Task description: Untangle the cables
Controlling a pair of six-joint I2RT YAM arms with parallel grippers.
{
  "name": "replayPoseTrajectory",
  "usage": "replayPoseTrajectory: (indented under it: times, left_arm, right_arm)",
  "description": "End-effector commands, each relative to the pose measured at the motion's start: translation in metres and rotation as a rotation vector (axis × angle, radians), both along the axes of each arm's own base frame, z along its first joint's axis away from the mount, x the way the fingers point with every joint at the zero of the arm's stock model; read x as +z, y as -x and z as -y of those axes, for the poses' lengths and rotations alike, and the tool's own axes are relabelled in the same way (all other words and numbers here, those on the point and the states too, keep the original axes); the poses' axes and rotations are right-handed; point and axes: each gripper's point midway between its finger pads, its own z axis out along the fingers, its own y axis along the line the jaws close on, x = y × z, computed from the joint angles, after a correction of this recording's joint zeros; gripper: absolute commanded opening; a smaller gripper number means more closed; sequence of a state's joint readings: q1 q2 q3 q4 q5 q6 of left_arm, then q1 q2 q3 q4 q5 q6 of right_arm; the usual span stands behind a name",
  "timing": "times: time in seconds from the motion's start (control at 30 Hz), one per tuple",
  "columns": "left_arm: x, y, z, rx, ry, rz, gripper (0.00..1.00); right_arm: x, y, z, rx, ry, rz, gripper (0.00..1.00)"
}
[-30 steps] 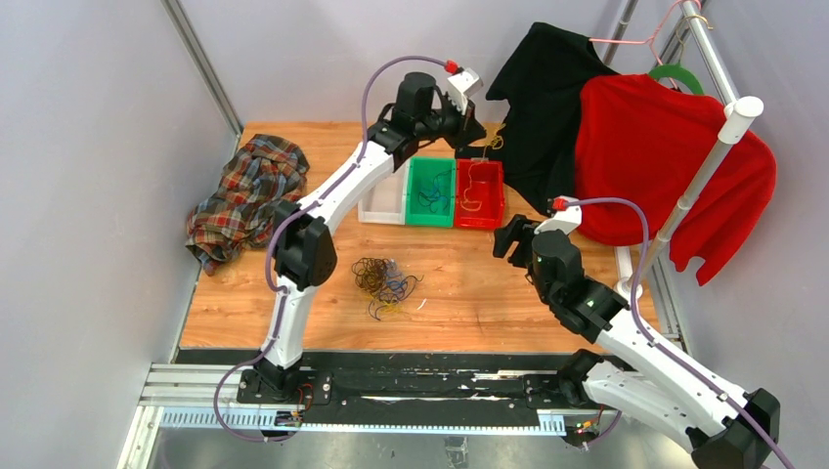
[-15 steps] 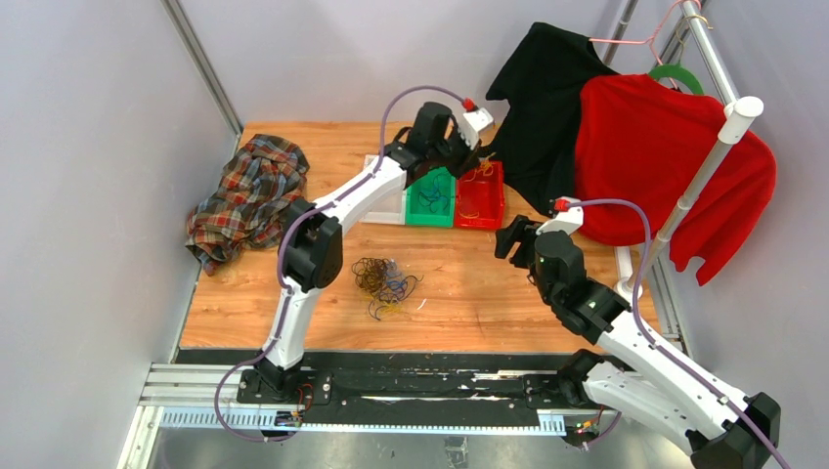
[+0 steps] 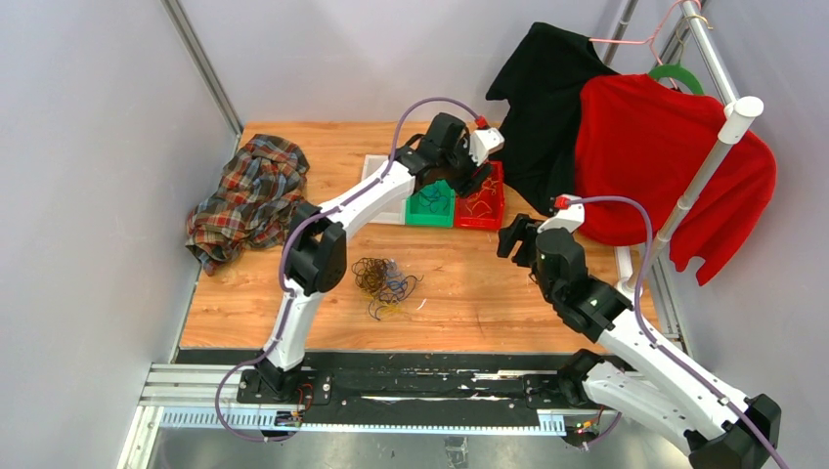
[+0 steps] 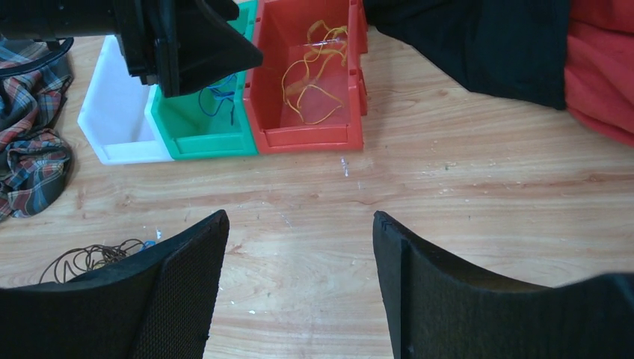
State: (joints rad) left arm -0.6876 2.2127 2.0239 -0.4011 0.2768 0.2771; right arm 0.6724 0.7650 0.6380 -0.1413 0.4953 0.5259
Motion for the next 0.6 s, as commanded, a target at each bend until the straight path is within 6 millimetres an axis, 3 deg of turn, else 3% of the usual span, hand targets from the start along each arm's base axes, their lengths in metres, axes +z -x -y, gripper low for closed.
replayPoseTrajectory:
  times: [0.0,0.13,0.27,0.43,0.57]
  left_arm:
    - [0.038,0.012,-0.028,0.028,-0.063,0.037,0.64]
    - [0.043,0.043,-0.056,0.0,-0.12,-0.045,0.77]
    - [0.037,0.093,-0.097,-0.08,-0.164,-0.198,0.86]
    - [0.012,0.149,-0.152,-0.163,-0.208,-0.279,0.87]
    - [-0.009,0.187,-0.17,-0.234,-0.228,-0.317,0.86]
  right_arm:
    - [0.021,-0.004,0.002,-0.005,0.0,0.025,0.71]
    - [0.023,-0.004,-0.002,0.014,-0.003,0.022,0.71]
    - [0.017,-0.006,-0.015,0.065,-0.014,-0.003,0.71]
    - [0.006,-0.007,-0.036,0.149,-0.031,-0.036,0.71]
    - [-0.008,-0.008,-0.047,0.192,-0.036,-0.076,0.72]
